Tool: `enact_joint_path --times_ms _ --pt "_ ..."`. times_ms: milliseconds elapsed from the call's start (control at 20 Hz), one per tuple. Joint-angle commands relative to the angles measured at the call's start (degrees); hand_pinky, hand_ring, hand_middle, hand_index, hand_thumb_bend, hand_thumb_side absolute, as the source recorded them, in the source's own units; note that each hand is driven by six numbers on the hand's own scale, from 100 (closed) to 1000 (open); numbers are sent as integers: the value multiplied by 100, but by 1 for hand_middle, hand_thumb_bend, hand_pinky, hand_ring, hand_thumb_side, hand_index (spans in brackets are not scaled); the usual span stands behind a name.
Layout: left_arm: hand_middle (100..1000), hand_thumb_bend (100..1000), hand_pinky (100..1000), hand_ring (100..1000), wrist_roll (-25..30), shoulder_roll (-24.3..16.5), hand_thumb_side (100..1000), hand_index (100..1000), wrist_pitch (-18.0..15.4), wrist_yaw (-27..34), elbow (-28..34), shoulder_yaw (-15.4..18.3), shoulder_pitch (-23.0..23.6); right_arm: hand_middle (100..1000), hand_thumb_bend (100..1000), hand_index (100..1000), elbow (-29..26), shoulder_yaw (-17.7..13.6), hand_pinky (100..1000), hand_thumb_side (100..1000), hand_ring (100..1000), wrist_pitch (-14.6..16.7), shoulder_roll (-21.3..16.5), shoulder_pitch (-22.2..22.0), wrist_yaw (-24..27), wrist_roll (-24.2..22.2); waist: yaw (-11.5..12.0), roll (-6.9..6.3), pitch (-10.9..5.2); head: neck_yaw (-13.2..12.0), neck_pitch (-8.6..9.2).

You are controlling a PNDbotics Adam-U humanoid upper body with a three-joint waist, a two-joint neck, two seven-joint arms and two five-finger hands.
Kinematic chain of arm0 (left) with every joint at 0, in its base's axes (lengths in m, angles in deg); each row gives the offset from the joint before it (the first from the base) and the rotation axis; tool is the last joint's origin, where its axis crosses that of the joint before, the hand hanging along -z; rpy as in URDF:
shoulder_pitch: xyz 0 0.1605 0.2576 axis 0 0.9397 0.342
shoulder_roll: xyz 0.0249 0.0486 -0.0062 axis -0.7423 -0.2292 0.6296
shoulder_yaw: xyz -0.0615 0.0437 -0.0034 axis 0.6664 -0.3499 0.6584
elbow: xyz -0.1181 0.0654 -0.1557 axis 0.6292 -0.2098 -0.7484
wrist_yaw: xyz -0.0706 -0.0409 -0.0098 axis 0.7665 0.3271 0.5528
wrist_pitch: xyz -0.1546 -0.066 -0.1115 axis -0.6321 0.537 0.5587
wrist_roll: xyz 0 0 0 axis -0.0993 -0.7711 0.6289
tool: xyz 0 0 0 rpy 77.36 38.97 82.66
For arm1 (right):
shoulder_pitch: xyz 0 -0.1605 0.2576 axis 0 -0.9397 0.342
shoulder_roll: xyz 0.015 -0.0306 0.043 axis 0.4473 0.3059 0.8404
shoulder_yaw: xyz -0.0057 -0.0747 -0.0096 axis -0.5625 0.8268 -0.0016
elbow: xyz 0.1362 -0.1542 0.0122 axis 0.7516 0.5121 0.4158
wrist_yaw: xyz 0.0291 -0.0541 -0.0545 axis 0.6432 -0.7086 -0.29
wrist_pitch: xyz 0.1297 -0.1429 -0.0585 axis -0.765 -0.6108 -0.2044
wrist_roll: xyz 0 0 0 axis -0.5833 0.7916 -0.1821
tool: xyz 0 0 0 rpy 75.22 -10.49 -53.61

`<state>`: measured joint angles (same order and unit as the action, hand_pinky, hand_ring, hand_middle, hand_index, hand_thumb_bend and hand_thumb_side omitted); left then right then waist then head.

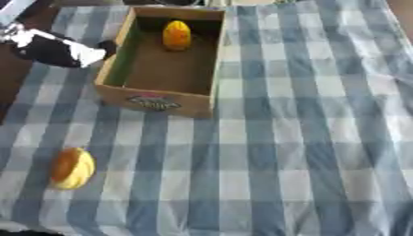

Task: Pick up objects on the table and place them in the box.

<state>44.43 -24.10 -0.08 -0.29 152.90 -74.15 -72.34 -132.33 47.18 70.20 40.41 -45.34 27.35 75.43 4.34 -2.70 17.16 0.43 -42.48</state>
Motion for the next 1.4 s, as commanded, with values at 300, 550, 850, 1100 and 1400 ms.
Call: enact_joint_path --times_ms 300,550,850,1100,1400 --pt "755 530 847 812 -112 -1000 216 878 -810 239 220 160 1691 576 100 719 -96 -95 770 595 780 38 -193 61 -46 62 43 55 -80 65 22" --pt "760 527 842 811 -10 -943 241 876 -702 175 220 73 2518 576 100 719 -96 -105 770 597 780 44 -169 54 -46 79 70 86 -86 65 28" --pt "771 527 843 817 274 -807 200 885 -505 151 220 -44 2700 577 100 719 -96 -101 770 593 779 44 -133 59 -30 74 55 103 -97 55 29" --pt "786 561 855 824 436 -688 165 901 -212 -143 220 -114 2660 576 100 719 -96 -94 770 601 779 43 -114 64 -23 77 16 110 -89 36 19" --pt "785 532 843 817 547 -548 126 901 27 -733 220 -232 2610 577 100 719 -96 -86 771 603 779 39 -89 75 -11 69 -13 119 -89 1 21"
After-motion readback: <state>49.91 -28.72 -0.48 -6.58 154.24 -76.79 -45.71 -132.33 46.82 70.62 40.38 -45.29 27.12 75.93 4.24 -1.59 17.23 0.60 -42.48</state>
